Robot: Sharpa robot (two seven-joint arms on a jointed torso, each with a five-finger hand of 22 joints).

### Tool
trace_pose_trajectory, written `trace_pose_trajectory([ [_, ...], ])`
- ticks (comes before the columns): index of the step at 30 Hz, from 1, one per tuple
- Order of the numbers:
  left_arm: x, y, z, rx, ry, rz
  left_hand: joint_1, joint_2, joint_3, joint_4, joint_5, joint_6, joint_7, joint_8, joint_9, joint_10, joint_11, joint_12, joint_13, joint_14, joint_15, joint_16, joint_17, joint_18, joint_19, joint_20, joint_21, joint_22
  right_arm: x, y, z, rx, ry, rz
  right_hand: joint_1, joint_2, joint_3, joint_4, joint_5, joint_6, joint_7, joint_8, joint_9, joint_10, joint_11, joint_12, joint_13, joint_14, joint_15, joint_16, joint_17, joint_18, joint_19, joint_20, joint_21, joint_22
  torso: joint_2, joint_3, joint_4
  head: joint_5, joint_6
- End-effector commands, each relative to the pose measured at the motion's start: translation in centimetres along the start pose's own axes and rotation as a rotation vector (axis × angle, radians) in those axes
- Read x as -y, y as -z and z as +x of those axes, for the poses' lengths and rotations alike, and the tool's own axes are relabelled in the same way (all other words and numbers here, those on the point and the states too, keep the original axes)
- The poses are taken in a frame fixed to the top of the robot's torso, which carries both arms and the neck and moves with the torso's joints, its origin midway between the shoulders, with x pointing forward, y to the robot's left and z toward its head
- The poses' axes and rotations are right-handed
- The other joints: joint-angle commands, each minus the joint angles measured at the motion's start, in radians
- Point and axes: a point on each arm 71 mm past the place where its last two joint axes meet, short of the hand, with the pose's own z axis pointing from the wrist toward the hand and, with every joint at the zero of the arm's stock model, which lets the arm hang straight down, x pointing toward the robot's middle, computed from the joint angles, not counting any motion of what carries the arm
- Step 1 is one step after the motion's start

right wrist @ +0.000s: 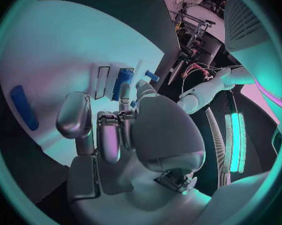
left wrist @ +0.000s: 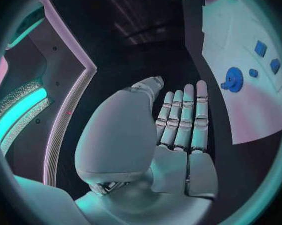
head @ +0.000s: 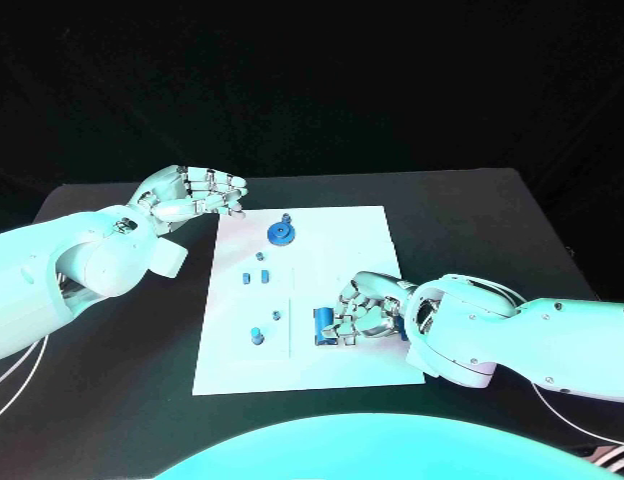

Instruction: Assemble the parts on the task board

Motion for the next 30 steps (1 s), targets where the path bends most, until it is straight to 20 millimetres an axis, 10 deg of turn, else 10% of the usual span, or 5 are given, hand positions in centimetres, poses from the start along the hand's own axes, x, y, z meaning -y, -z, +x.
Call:
trace_pose_trajectory([
  [1,0.1,0.0,0.2,-0.016,0.004,0.01,-0.011,0.001,0.007,0.0,0.0,-0.006,0.02,0.005,-0.002,-0.007,0.0,0.003,-0.001,-0.007,0.003,0.0,-0.002,0.005,-0.008,0.002,0.001,0.001,-0.2,0.0,0.5,-0.052,0.01,-0.025,0.005,-0.009,0.007,-0.001,-0.001,-0.001,-0.001,-0.004,-0.001,0.062,-0.006,0.001,0.195,0.091,-0.004,-0.002,0.194,-0.003,0.004,0.0,0.003,0.068,0.0,-0.001,-0.0001,-0.001,-0.001],
  [30,0.1,0.0,0.2,-0.015,0.004,0.009,-0.011,0.001,0.007,0.0,0.0,-0.006,0.02,0.005,-0.002,-0.007,0.0,0.003,-0.001,-0.007,0.003,0.0,-0.002,0.005,-0.008,0.002,0.001,0.001,0.9,-0.8,-0.2,0.027,0.049,0.066,0.084,-0.037,0.152,0.001,0.003,0.008,-0.007,-0.014,-0.013,0.064,-0.012,0.003,0.199,0.091,-0.009,-0.001,0.198,-0.005,0.009,-0.005,0.007,0.078,0.0,-0.0005,0.0004,-0.003,-0.002],
])
